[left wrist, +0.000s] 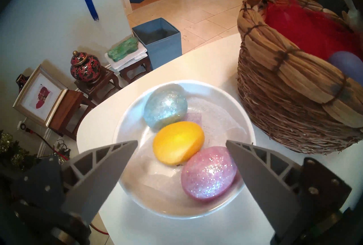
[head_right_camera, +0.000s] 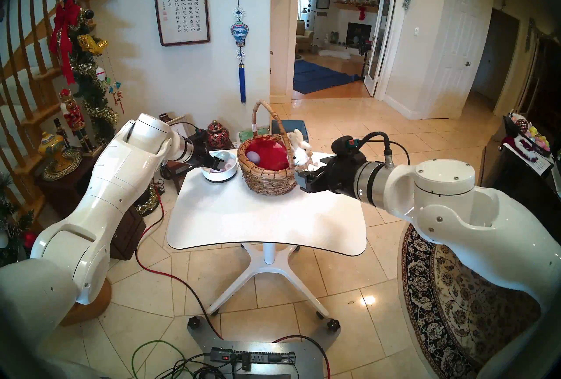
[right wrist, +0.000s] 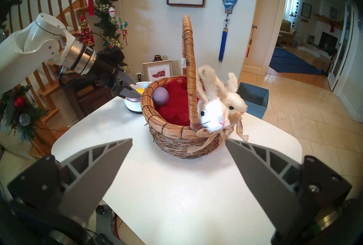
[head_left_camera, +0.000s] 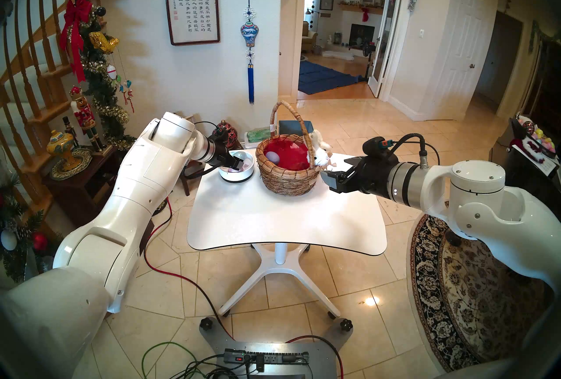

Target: Put easter egg into basket

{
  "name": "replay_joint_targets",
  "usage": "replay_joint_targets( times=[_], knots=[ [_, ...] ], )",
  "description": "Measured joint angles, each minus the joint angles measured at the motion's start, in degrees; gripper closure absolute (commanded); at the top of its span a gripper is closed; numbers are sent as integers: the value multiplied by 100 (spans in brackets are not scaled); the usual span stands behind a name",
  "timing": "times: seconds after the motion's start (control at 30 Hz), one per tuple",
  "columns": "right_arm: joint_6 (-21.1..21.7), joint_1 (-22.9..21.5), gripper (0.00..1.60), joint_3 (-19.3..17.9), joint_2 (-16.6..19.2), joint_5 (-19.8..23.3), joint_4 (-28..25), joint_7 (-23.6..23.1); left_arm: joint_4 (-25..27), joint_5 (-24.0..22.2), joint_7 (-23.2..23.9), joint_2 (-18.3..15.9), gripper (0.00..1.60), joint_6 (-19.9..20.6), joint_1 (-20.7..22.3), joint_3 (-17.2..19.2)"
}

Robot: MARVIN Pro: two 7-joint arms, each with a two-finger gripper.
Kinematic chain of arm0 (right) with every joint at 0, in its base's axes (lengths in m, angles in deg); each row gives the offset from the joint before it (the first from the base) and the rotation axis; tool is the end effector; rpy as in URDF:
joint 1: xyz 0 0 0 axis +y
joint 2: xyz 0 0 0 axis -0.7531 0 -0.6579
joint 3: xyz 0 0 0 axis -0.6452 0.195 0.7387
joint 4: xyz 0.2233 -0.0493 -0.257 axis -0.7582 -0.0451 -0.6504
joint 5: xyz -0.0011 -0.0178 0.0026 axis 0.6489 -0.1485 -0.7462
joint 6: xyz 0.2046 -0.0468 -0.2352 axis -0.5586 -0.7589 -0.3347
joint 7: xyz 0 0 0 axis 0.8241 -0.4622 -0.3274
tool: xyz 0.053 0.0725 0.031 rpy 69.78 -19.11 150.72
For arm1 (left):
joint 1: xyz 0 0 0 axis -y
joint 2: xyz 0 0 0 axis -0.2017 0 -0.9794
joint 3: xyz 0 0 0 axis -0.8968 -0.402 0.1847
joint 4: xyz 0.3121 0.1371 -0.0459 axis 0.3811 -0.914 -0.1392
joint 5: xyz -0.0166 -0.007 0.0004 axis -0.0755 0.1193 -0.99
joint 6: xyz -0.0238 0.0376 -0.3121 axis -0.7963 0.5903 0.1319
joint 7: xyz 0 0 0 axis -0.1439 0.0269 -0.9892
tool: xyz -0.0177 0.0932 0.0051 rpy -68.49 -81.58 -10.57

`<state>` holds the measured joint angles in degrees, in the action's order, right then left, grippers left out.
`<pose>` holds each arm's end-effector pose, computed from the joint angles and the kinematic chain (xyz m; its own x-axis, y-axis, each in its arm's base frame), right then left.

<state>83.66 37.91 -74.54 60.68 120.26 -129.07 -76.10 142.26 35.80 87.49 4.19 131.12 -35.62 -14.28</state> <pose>0.3310 -0.0673 -0.1494 0.3548 0.2242 0.9077 0.5423 -0.8402 -0.0044 0.6053 0.0583 -0.2565 0.5920 -0.4127 0.6922 -0.5121 -0.8558 -0.0723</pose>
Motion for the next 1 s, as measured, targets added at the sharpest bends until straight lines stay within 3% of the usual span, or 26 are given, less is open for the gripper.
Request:
replay_joint_targets(
  times=[0.53,0.67,1.0],
  knots=[
    [0,-1,0,1,1,0,0,0,-365,20,9,139,1,-78,151,-8],
    [0,-1,0,1,1,0,0,0,-421,36,13,165,18,-98,192,-18],
    [0,-1,0,2,1,1,0,0,-531,87,-7,215,19,-127,269,-40]
  ],
)
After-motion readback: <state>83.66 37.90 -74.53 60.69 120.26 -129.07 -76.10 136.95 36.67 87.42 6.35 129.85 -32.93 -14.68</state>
